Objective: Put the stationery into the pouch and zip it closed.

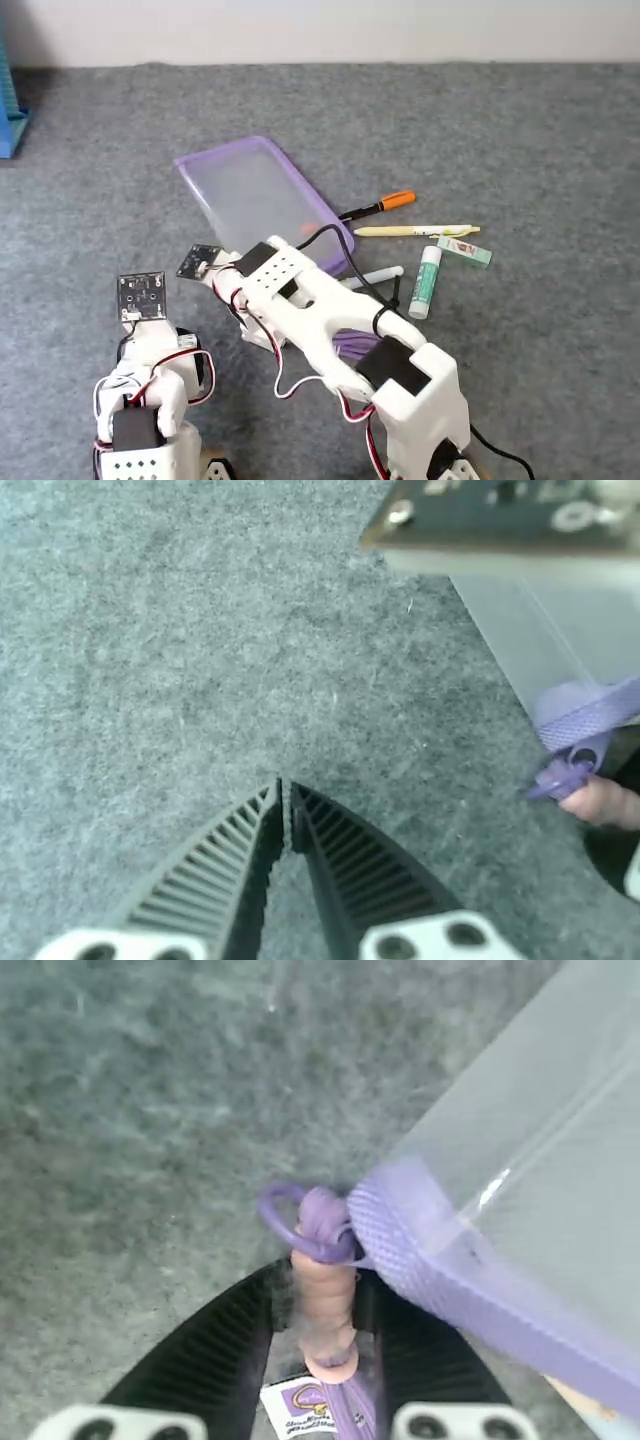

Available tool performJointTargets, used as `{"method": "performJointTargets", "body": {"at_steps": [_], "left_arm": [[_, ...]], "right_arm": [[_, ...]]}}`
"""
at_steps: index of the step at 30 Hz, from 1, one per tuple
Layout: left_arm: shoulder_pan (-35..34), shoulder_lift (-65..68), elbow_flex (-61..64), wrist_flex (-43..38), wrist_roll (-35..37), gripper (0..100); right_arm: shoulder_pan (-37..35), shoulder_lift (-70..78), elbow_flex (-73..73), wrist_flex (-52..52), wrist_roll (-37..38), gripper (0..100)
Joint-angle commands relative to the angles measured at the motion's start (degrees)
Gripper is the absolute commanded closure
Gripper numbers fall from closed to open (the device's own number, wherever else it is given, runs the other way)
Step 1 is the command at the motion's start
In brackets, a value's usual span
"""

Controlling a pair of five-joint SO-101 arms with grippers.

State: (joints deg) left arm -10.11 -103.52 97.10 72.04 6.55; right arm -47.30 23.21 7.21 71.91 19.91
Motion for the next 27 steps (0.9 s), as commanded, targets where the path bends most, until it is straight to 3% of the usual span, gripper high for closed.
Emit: {"method": "performJointTargets", "body": {"at_steps": [1, 14, 27], "left_arm": [[0.2, -0.9, -0.7, 0.2, 0.4, 99], [0.2, -0.9, -0.7, 0.2, 0.4, 99], [0.4, -0.9, -0.7, 0.2, 0.5, 99]], "right_arm": [[0.5, 0.0, -1.1, -0.5, -0.2, 99.8], [3.6, -28.8, -1.1, 11.7, -0.4, 99.0], [3.6, -47.3, -0.8, 12.4, -0.4, 99.0]]}}
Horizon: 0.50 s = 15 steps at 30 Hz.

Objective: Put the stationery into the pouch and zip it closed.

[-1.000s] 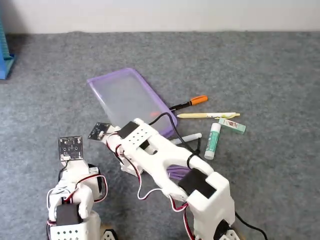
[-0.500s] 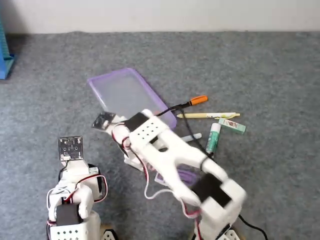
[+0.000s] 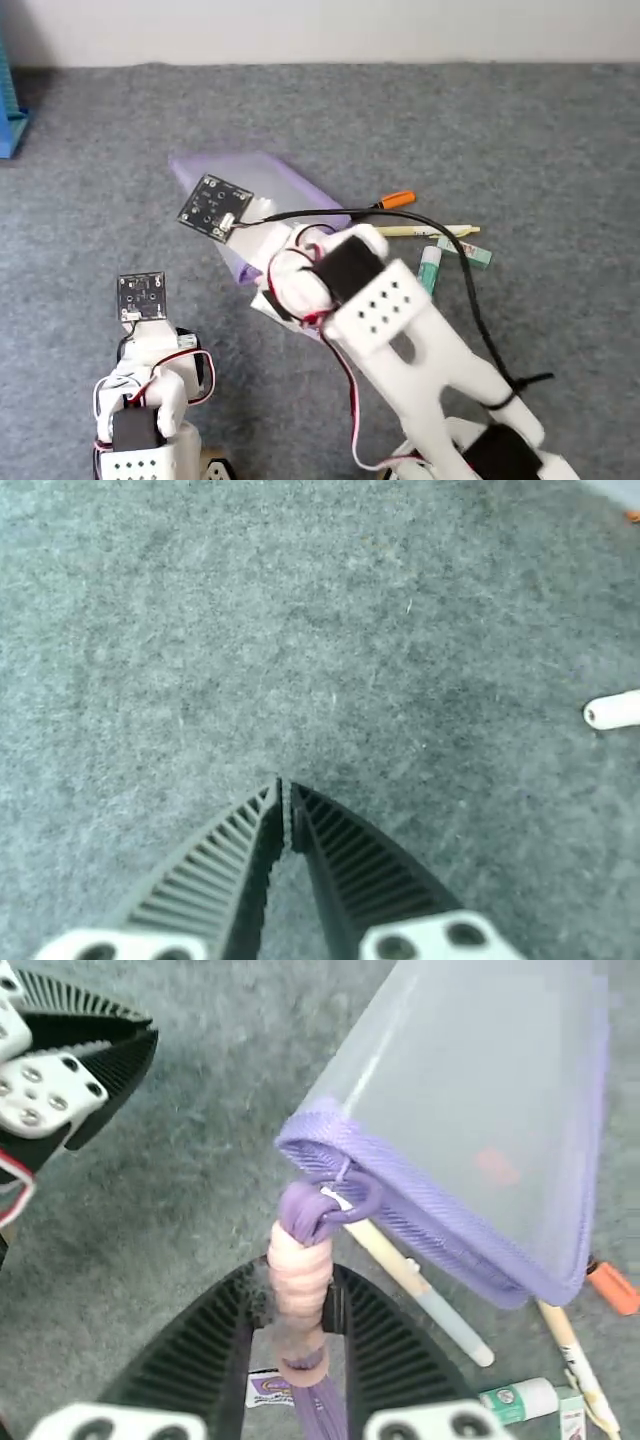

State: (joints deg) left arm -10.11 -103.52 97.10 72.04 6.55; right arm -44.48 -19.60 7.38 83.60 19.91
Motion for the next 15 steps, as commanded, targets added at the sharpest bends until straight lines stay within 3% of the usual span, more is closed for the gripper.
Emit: {"method": "performJointTargets", "body": {"at_steps": [1, 9, 13, 15], "left_arm": [[0.5, -0.9, -0.7, 0.2, 0.5, 99], [1.1, -0.9, -0.7, 0.1, 0.4, 99], [7.7, -0.9, -0.7, 0.0, -0.7, 98], [9.6, -0.9, -0.8, 0.1, -5.4, 98]], "right_arm": [[0.7, -5.2, -1.0, 0.7, -0.4, 99.0], [2.2, -6.6, -0.9, 3.7, -0.3, 99.0], [4.6, -6.6, -0.9, 2.9, -0.1, 99.0], [5.2, -6.6, -0.9, 2.6, -0.1, 99.0]]}}
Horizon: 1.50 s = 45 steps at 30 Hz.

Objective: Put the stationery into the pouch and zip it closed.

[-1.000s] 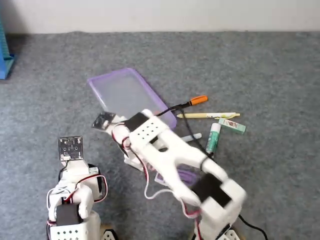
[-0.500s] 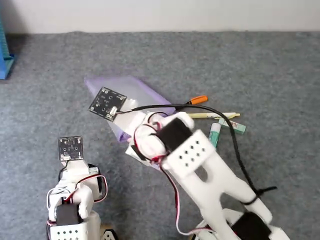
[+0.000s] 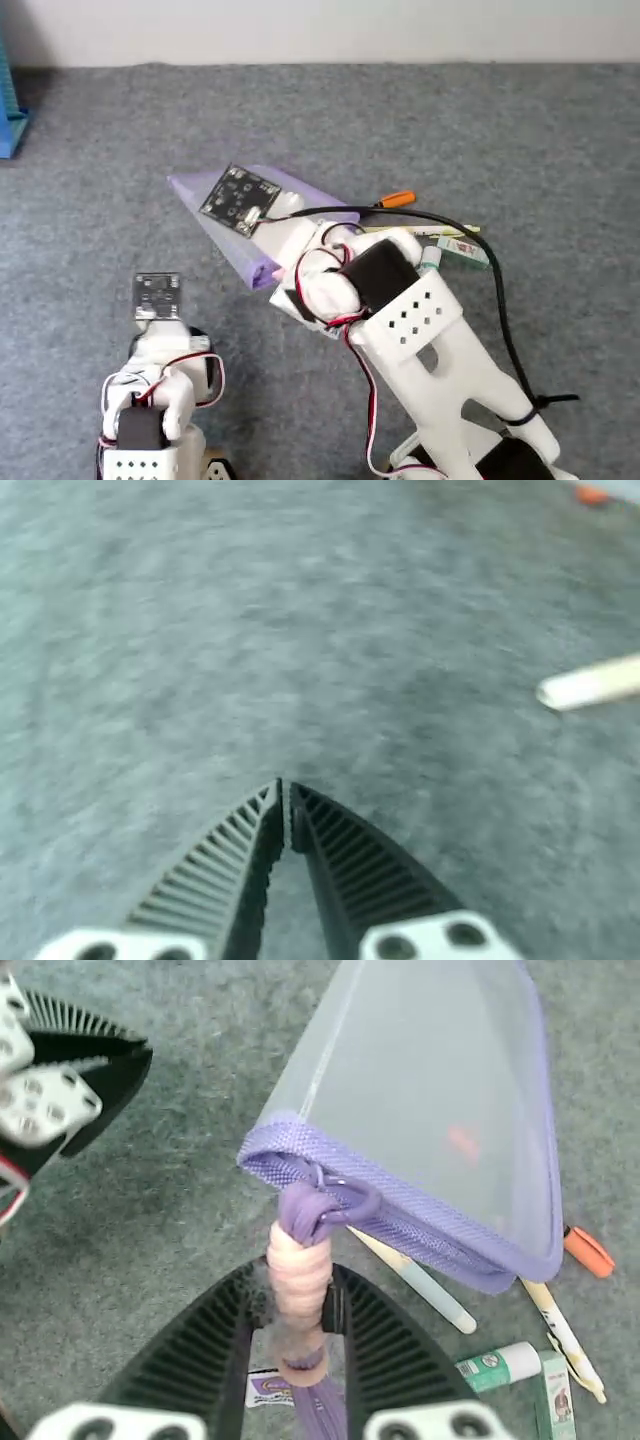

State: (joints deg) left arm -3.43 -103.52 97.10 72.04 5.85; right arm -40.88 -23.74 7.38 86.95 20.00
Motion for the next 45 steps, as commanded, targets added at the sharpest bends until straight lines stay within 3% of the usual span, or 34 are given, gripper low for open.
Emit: {"method": "performJointTargets", "body": {"at_steps": [1, 4, 7, 16, 20, 25, 29, 34, 40, 45], "left_arm": [[3.1, -0.9, -0.9, 0.0, -7.9, 98], [3.4, -0.9, -0.9, 0.1, -16.4, 98], [3.1, -0.9, -2.2, -1.5, -18.5, 98], [-1.4, -0.7, -21.6, -6.7, -3.3, 98], [4.1, 1.3, -30.4, -4.4, -3.1, 98], [8.4, 15.7, -42.2, 2.2, 1.3, 93], [8.8, 31.3, -50.9, 8.4, 12.3, 79], [9.0, 44.9, -55.5, 9.7, 23.4, 73], [13.5, 48.6, -59.1, 9.7, 24.9, 73], [13.5, 49.1, -58.6, 9.2, 25.7, 73]], "right_arm": [[1.8, -2.5, -0.9, -0.9, -0.2, 99.0], [1.9, -2.4, -0.9, -0.9, -0.2, 99.0], [1.9, -2.4, -0.9, -0.9, -0.2, 99.0], [1.8, -2.4, -1.1, -0.9, -0.2, 99.0], [1.6, -2.4, -1.1, -2.9, -0.2, 99.0], [1.6, -2.4, -1.1, -4.9, -0.2, 99.0], [1.6, -2.5, -1.1, -5.4, -0.2, 99.0], [1.6, -2.9, -1.1, -5.4, -0.3, 99.0], [1.6, -2.9, -1.1, -5.4, -0.3, 99.0], [1.6, -3.0, -1.1, -5.4, -0.3, 99.0]]}}
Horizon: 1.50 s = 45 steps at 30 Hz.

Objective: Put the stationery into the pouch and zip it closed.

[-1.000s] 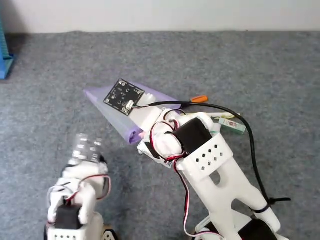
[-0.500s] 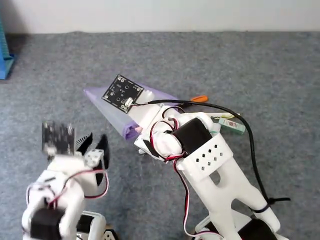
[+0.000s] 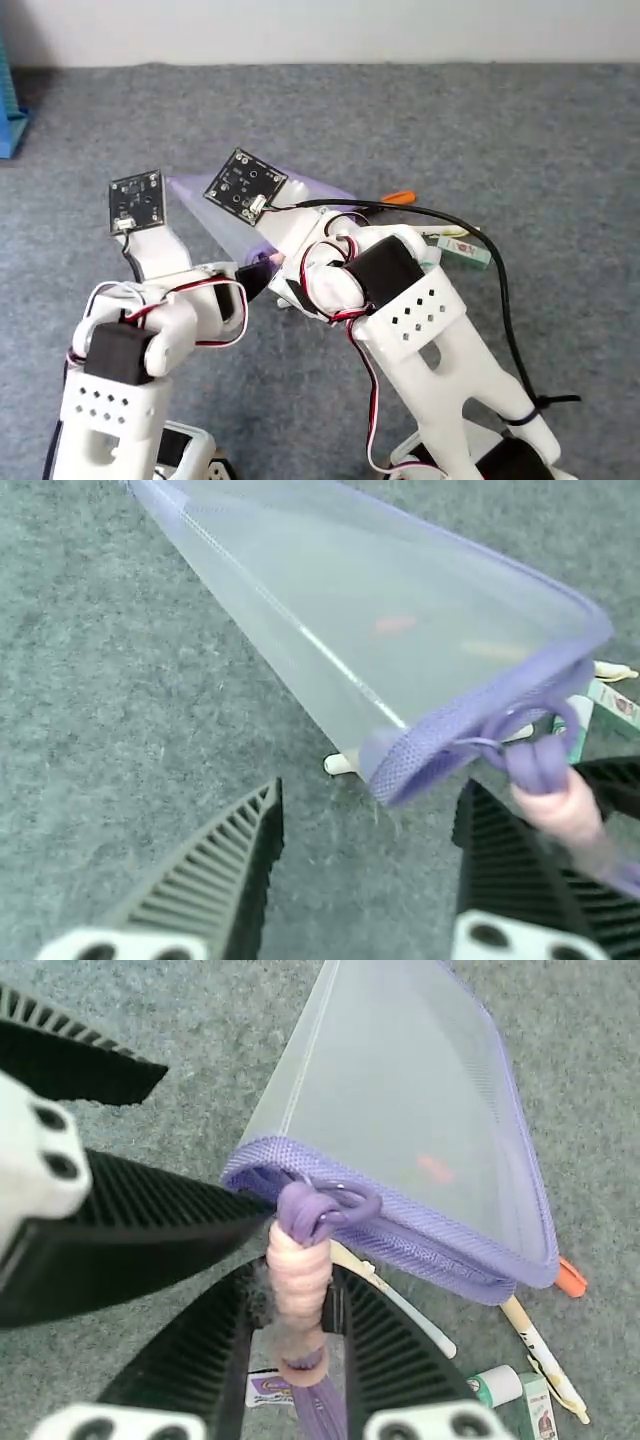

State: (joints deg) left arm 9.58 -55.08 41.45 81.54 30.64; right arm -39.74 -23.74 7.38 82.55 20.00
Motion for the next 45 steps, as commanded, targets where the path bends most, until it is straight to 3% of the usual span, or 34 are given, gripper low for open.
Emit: {"method": "performJointTargets", "body": {"at_steps": [1, 7, 15, 20, 23, 27, 32, 45], "left_arm": [[0.4, 0.6, -2.4, -1.3, 0.9, 73], [0.3, 0.6, 4.6, -9.7, 0.9, 73], [-6.9, 0.6, 8.8, -10.5, -0.7, 73], [-7.7, 0.6, 9.5, -10.4, -0.8, 74], [-7.3, 0.6, 9.4, -10.5, -0.9, 81], [-7.2, 0.6, 9.4, -10.9, -1.5, 99], [-7.7, 0.3, 8.9, -10.4, -2.9, 99], [-7.8, 0.1, 6.7, -3.2, -2.6, 99]], "right_arm": [[0.5, -3.0, -1.1, -0.9, -0.4, 99.0], [0.7, -3.1, -1.1, -0.4, -0.2, 99.0], [0.4, -3.1, -1.2, -0.4, -0.2, 99.0], [0.4, -3.1, -1.2, -0.4, -0.2, 99.0], [0.4, -3.1, -1.2, -0.4, -0.2, 99.0], [0.4, -3.1, -1.2, -0.4, -0.2, 99.0], [1.0, -3.2, -1.2, 0.1, -0.1, 99.1], [16.8, -3.1, -7.6, 5.1, 1.8, 99.1]]}}
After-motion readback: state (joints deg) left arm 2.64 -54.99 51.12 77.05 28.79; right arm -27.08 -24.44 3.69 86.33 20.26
